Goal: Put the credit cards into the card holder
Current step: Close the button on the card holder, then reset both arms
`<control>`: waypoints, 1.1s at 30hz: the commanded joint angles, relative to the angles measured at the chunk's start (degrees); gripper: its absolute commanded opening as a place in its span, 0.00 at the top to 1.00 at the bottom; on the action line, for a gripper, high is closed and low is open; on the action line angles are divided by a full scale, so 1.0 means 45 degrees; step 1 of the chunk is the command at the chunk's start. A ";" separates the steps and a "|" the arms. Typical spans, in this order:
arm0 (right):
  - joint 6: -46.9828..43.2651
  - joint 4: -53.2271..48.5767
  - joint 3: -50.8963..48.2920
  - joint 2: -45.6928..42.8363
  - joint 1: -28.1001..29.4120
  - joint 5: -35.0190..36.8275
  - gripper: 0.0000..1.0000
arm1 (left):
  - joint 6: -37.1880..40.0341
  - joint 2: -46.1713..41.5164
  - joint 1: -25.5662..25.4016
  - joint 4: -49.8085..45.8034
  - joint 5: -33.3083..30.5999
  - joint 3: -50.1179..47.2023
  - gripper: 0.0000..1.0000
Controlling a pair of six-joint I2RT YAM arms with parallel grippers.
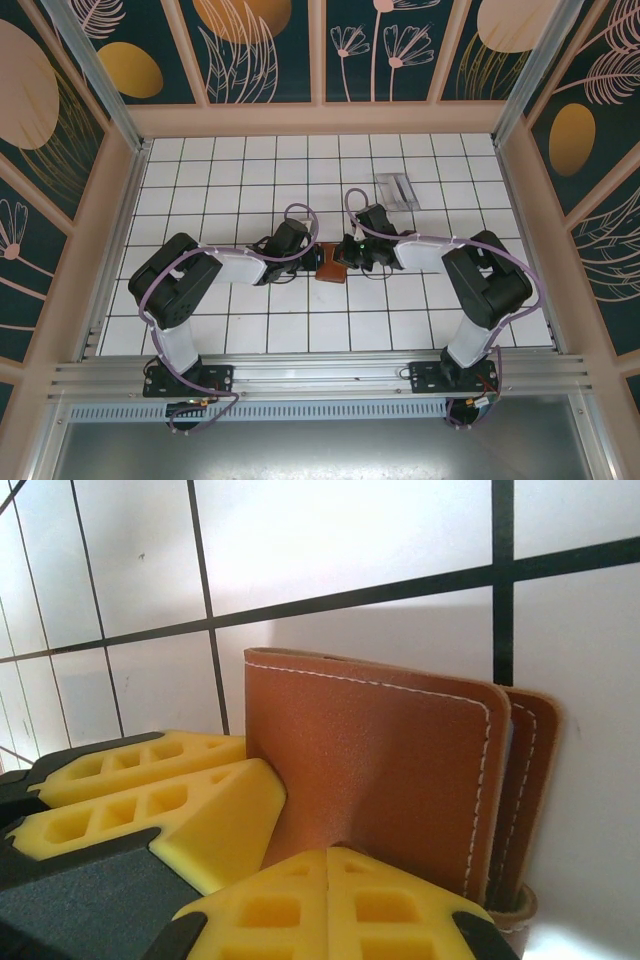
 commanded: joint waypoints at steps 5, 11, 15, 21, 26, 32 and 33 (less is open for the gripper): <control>-0.0063 -0.1470 -0.1143 0.1062 0.0340 0.1606 1.00 | -0.0105 0.0619 -0.0061 -0.1470 -0.0069 -0.0460 0.86; -0.0326 -0.0716 -0.1348 0.0848 0.0385 0.1549 1.00 | -0.0184 0.0266 -0.0065 -0.1334 0.0003 -0.0572 0.85; -0.0862 -0.0643 -0.0679 -0.1161 0.0387 0.2581 0.71 | 0.0061 -0.1372 -0.0060 -0.1771 -0.0715 -0.0666 0.77; -0.2729 0.0132 -0.0402 -0.5458 0.0332 0.6214 0.01 | 0.0458 -0.4740 0.0036 -0.3352 -0.3001 0.0108 0.19; -0.5442 0.2583 -0.2765 -0.9496 0.0178 0.9320 0.01 | 0.1030 -0.7362 0.0283 -0.3869 -0.6545 0.0146 0.01; -1.0962 0.6079 -0.6671 -1.3263 -0.0983 1.0434 0.01 | 0.3709 -0.9890 0.0466 -0.0560 -1.1452 -0.2791 0.01; -1.1786 0.6492 -0.7141 -1.3541 -0.1218 1.0239 0.01 | 0.5117 -1.0293 0.0505 0.0786 -1.1663 -0.3689 0.01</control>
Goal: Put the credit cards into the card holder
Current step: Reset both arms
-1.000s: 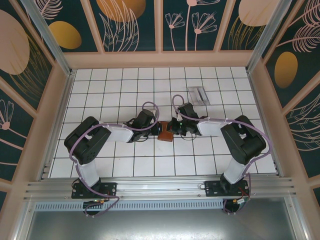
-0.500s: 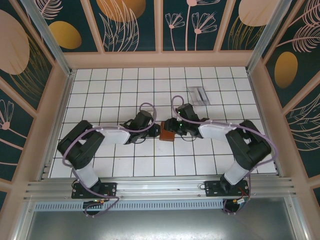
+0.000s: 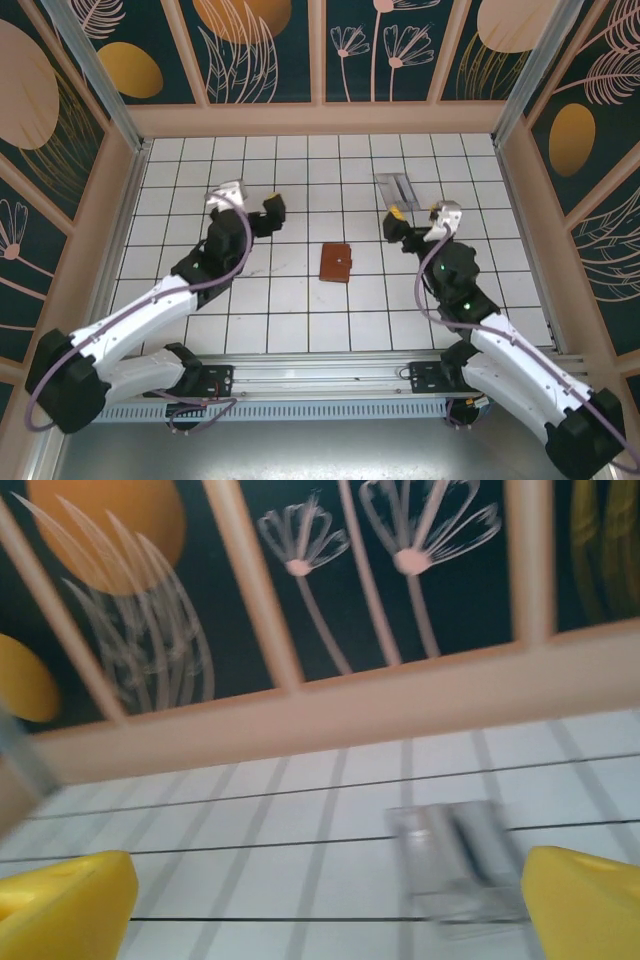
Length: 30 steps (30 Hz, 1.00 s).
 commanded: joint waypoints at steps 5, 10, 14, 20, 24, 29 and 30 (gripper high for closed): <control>-0.3723 0.2869 -0.2652 -0.0553 -0.3569 -0.0446 0.01 | 0.7165 -0.0856 0.1905 0.7418 -0.0768 -0.5321 0.01; -0.0649 0.6325 -0.4044 0.1967 -0.7669 -0.4240 0.01 | 0.7305 0.1528 0.3976 1.0344 0.0804 -0.6002 0.01; -0.0653 0.8806 -0.3924 0.5387 -0.8243 -0.4800 0.01 | 0.6908 0.3056 0.5209 1.1561 0.2175 -0.6044 0.01; -0.0087 1.1528 -0.2867 0.9127 -0.8443 -0.5236 0.01 | 0.6569 0.4396 0.7106 1.4342 0.3848 -0.6623 0.01; -0.1203 1.1134 -0.1997 1.0691 -0.7262 -0.4209 0.01 | 0.5708 0.6094 0.8110 1.6880 0.4964 -0.7042 0.01; -0.1054 1.0547 -0.1637 1.0786 -0.7251 -0.3901 0.01 | 0.5107 0.5804 0.8410 1.3895 0.4350 -0.5755 0.01; -0.1082 1.0640 -0.1640 1.0799 -0.7256 -0.3906 0.01 | 0.5087 0.5863 0.8413 1.3730 0.4288 -0.5651 0.01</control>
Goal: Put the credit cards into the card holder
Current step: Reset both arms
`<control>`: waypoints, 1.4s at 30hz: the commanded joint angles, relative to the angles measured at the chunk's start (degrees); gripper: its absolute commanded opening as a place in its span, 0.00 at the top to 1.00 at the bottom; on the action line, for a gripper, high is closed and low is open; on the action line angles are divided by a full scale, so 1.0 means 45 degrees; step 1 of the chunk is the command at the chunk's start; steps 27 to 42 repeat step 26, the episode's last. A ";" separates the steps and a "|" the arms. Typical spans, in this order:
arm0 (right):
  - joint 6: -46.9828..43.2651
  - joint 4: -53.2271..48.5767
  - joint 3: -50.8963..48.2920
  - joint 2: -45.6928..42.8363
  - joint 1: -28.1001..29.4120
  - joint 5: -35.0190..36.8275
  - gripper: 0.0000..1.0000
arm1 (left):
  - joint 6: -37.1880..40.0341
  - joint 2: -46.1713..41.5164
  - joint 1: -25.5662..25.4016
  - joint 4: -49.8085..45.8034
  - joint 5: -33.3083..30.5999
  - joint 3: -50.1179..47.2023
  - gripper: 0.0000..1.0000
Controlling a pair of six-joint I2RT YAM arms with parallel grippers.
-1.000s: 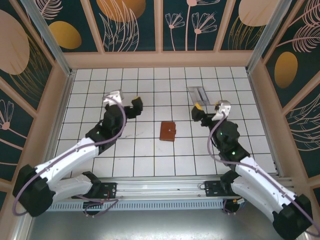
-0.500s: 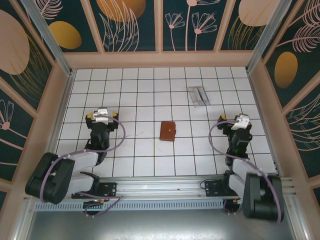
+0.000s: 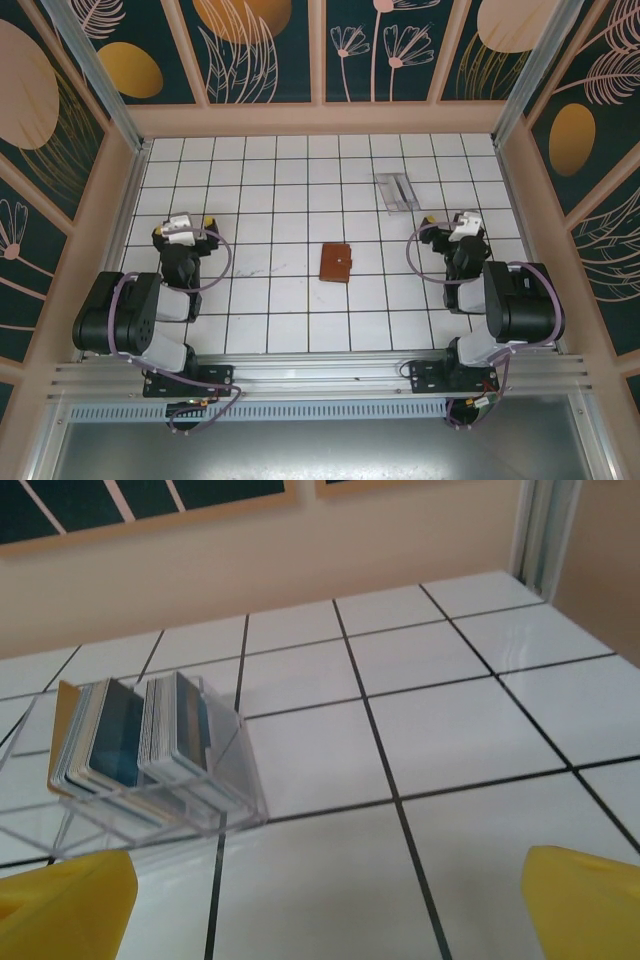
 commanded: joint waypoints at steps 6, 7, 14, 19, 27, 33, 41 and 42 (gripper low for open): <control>-0.0393 0.0239 0.0217 -0.0046 0.0186 0.0261 0.01 | -0.0597 -0.0029 0.0164 -0.0118 0.0119 0.0365 0.01; -0.0357 0.0157 0.0267 -0.0043 0.0140 0.0261 0.01 | -0.0596 -0.0036 0.0161 -0.0123 0.0095 0.0372 0.01; -0.0288 -0.0156 0.0457 -0.0019 -0.0088 -0.0539 0.01 | -0.0576 -0.0024 0.0161 -0.0125 0.0107 0.0362 0.01; -0.0335 -0.0118 0.0440 0.0002 -0.0068 -0.0580 0.01 | -0.0576 -0.0033 0.0161 -0.0124 0.0110 0.0358 0.01; -0.0332 0.0041 0.0338 -0.0009 -0.0068 -0.0597 0.01 | -0.0581 -0.0024 0.0161 -0.0125 0.0111 0.0362 0.01; -0.0332 0.0041 0.0338 -0.0009 -0.0068 -0.0597 0.01 | -0.0581 -0.0024 0.0161 -0.0125 0.0111 0.0362 0.01; -0.0332 0.0041 0.0338 -0.0009 -0.0068 -0.0597 0.01 | -0.0581 -0.0024 0.0161 -0.0125 0.0111 0.0362 0.01; -0.0332 0.0041 0.0338 -0.0009 -0.0068 -0.0597 0.01 | -0.0581 -0.0024 0.0161 -0.0125 0.0111 0.0362 0.01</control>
